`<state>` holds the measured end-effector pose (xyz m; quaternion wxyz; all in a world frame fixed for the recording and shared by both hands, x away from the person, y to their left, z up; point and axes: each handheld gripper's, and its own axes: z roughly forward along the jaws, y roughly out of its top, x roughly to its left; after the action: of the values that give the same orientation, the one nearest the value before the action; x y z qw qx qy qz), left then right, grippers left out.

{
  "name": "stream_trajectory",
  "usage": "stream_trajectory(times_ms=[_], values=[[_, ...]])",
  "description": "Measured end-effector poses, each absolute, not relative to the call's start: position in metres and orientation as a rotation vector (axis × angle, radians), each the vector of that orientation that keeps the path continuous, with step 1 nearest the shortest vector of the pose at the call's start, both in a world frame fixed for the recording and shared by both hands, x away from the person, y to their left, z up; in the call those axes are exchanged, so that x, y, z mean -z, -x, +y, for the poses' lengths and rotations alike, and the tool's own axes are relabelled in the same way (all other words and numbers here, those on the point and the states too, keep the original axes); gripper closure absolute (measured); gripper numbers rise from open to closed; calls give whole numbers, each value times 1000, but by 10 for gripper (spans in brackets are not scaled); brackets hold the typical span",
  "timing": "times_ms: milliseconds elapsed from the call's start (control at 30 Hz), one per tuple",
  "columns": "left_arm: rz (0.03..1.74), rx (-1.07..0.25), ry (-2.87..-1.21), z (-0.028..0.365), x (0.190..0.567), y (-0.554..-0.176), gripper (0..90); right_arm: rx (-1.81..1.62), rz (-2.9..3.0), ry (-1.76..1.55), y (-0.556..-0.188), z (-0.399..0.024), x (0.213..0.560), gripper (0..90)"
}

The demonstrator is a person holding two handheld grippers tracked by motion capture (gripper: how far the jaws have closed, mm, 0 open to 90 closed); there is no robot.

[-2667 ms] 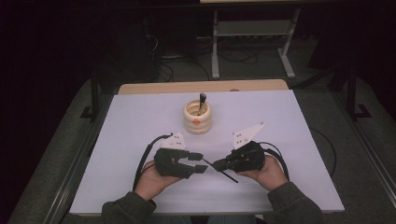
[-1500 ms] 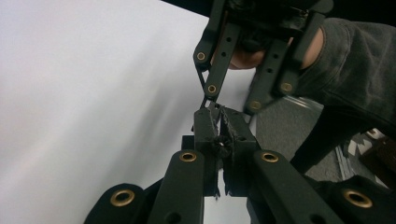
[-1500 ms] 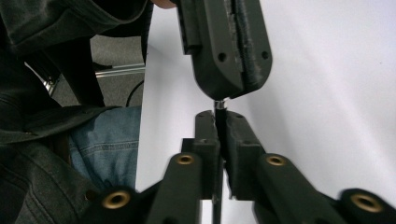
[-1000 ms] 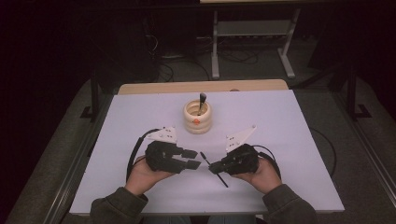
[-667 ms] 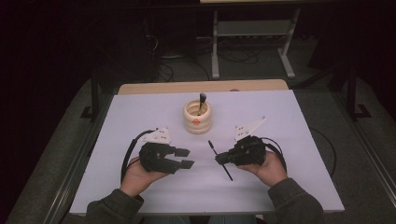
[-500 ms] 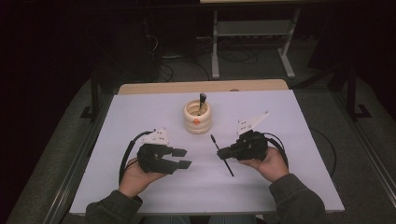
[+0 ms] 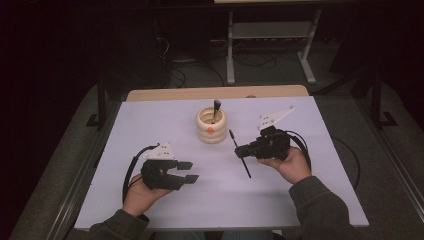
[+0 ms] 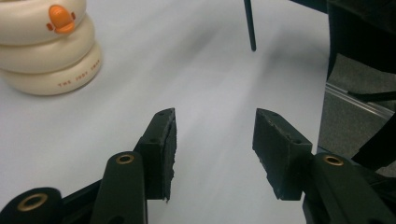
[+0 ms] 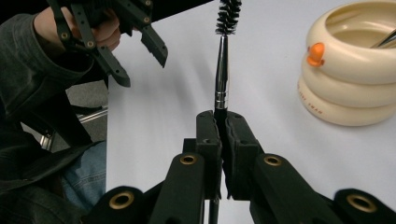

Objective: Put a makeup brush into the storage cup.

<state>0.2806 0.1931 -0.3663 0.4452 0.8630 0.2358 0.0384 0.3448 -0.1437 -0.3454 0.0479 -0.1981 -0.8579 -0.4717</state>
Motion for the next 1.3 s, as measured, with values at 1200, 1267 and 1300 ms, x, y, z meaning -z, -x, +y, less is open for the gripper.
stream_trajectory(times_ms=[1200, 1267, 1300], values=[[641, -137, -2126, 213, 383, -277, 455, 1427, -2632, 718, -409, -113, 309, 845], [644, -137, -2121, 214, 382, -277, 455, 1438, -2637, 718, -415, -110, 306, 846], [646, -137, -2116, 214, 382, -277, 455, 1436, -2641, 730, -416, -108, 305, 845]])
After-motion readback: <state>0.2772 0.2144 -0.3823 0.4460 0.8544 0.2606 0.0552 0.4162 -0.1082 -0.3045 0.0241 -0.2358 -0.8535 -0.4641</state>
